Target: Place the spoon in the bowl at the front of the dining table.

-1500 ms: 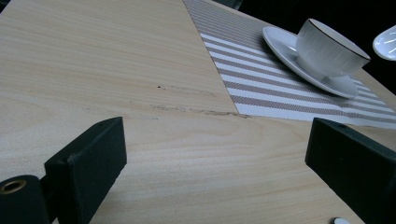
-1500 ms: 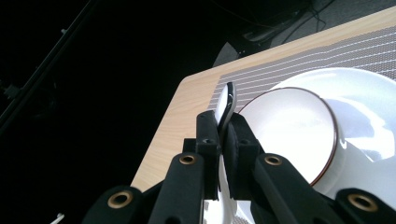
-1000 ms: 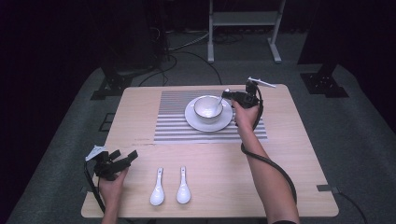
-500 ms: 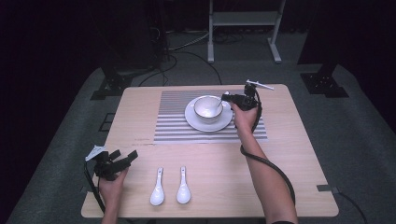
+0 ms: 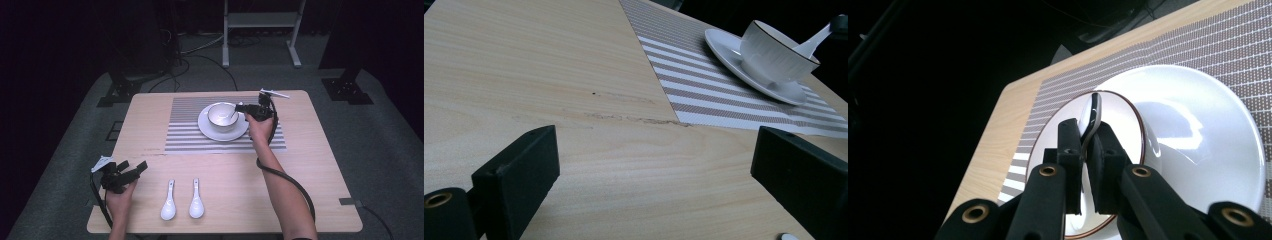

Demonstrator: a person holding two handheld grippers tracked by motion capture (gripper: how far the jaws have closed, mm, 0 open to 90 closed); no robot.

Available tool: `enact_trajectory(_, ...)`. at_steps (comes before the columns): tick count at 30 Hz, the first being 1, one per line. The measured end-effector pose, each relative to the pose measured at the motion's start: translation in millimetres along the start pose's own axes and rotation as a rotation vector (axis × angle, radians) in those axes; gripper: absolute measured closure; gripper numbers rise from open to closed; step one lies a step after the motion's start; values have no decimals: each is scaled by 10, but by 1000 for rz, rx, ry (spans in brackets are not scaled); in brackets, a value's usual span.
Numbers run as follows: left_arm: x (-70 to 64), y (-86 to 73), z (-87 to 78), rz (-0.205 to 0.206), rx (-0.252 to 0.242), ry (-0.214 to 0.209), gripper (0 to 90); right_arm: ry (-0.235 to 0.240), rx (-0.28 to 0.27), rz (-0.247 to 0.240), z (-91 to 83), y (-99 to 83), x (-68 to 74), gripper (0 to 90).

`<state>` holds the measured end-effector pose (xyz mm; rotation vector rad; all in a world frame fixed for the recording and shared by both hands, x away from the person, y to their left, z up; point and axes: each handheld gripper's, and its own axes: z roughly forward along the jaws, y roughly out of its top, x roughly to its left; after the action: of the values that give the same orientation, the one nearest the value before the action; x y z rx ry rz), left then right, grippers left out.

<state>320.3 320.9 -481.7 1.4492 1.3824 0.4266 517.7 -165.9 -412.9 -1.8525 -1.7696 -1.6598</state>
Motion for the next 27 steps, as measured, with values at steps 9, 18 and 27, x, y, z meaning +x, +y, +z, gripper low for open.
enact_trajectory(9, 1, 1, 0, -1, -1, -2, 40, -15, 29, -30, 55, -20, 11, 842)
enact_trajectory(18, -1, 0, 1, 1, 0, 0, 39, -20, 46, -30, 47, -13, -23, 840)
enact_trajectory(27, -2, 0, 2, 2, -1, 1, 39, -32, 54, -18, 25, -25, -110, 831)
